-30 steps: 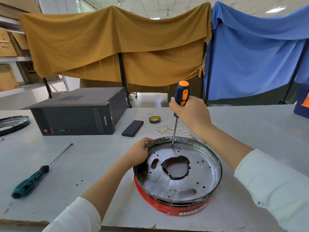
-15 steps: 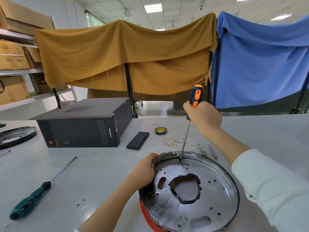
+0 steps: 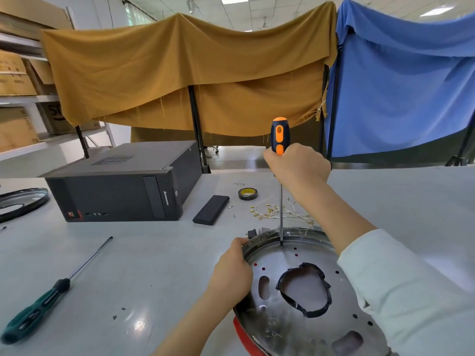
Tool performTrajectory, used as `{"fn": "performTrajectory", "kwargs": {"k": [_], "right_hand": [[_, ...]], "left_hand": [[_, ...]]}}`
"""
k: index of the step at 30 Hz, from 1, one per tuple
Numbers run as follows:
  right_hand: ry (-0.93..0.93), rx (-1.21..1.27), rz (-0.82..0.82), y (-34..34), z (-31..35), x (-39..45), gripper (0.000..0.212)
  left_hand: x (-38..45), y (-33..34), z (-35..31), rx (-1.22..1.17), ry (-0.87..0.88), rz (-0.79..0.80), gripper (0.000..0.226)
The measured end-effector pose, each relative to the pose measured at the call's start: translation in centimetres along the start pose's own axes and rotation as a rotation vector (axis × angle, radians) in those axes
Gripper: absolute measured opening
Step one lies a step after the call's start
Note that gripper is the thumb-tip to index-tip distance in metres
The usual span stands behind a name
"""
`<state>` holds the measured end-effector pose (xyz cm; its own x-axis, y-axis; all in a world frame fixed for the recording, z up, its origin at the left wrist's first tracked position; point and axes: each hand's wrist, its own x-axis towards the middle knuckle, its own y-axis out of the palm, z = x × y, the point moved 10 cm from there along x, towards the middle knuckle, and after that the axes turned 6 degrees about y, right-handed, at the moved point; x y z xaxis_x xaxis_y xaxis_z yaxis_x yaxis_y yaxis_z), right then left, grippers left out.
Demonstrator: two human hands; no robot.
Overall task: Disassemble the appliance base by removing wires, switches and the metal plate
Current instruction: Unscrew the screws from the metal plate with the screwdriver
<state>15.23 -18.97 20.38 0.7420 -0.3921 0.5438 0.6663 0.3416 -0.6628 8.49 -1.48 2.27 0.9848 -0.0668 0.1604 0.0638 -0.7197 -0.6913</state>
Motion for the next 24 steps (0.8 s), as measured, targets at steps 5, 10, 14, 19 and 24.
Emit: {"fn": "performTrajectory", "kwargs": {"k": [5, 10, 14, 19, 24], "right_hand": [[-0.008, 0.045, 0.053, 0.5, 0.5, -0.4, 0.037], [-0.005, 0.274, 0.248, 1.2, 0.1, -0.3, 0.033], [-0.036, 0.367, 0.294, 0.9, 0.0, -0.4, 0.024], [-0.120, 0.488, 0.403, 0.8, 0.5, -0.8, 0.021], [-0.266, 0.521, 0.584, 0.8, 1.7, -1.8, 0.033]], "left_hand": [[0.0, -0.1, 0.0, 0.017, 0.021, 0.005, 0.049], [0.6, -0.4, 0.0, 0.047, 0.081, 0.074, 0.045], [1.4, -0.5, 0.4, 0.062, 0.125, 0.147, 0.042], [2.2, -0.5, 0.4, 0.108, 0.180, 0.196, 0.039], [3.5, -0.7, 0.5, 0.149, 0.206, 0.306, 0.037]]}}
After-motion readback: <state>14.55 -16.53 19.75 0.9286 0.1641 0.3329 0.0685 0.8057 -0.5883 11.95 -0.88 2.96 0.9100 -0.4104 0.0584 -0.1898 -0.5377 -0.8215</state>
